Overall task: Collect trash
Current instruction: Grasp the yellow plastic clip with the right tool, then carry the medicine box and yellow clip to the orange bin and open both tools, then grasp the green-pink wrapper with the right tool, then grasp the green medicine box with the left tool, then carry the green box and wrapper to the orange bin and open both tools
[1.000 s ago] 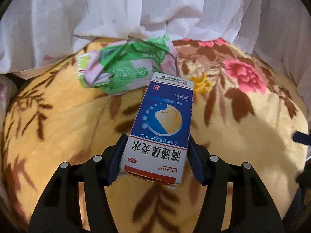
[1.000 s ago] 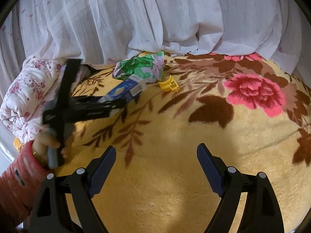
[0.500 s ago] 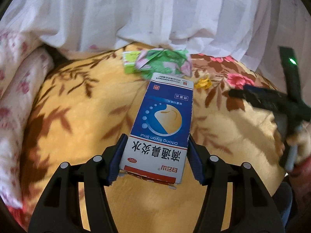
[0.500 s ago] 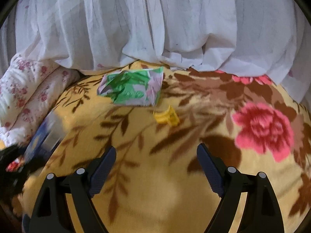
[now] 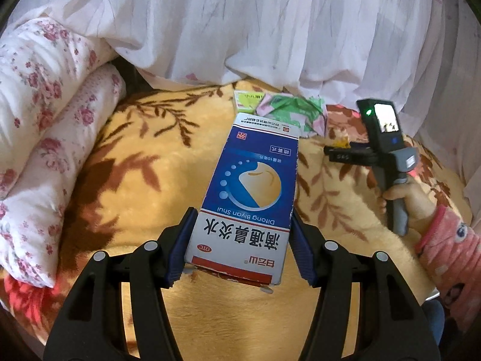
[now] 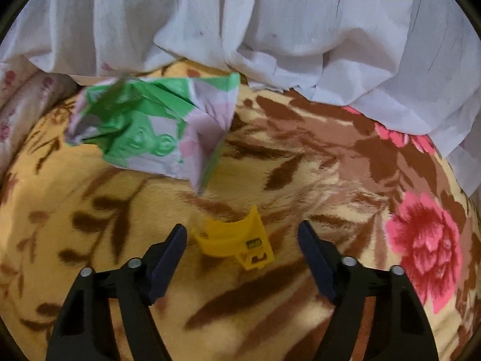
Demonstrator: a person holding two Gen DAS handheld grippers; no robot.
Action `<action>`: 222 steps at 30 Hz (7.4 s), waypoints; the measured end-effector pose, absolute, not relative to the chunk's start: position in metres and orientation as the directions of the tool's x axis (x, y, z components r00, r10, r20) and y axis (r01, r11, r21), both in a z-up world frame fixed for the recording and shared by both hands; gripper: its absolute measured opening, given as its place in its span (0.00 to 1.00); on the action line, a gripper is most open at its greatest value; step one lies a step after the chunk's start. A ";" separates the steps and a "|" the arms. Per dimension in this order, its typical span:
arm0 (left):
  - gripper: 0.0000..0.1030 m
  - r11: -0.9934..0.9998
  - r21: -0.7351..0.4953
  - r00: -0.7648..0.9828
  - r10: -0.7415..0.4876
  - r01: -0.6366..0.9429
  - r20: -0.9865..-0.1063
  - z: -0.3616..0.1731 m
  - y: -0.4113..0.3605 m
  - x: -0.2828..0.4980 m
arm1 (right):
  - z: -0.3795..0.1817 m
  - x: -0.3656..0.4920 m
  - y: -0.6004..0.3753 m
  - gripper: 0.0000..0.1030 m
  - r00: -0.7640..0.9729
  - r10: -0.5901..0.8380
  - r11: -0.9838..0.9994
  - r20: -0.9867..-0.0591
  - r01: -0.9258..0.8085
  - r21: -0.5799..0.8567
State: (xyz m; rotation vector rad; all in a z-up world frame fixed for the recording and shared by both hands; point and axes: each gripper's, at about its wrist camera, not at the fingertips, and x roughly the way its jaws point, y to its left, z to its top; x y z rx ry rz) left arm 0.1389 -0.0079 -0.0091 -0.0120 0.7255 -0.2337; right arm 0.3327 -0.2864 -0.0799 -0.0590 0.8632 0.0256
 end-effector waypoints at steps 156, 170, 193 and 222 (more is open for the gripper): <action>0.87 0.787 -0.564 0.409 -0.614 0.251 -0.675 -0.069 -0.045 0.459 | 0.019 0.292 -0.362 0.33 0.765 0.384 0.918 -0.517 -0.256 0.303; 0.81 0.661 -0.734 0.404 -0.721 0.154 -0.564 -0.106 -0.041 0.505 | 0.018 0.284 -0.366 0.33 0.773 0.396 0.912 -0.496 -0.270 0.308; 0.28 0.829 -0.443 0.568 -0.557 0.340 -0.606 0.020 -0.048 0.323 | 0.053 0.177 -0.341 0.33 0.820 0.294 0.954 -0.491 -0.218 0.207; 0.28 0.890 -0.231 0.582 -0.436 0.393 -0.687 -0.009 0.017 -0.102 | 0.031 -0.110 -0.249 0.33 0.747 0.301 0.914 -0.593 -0.403 -0.044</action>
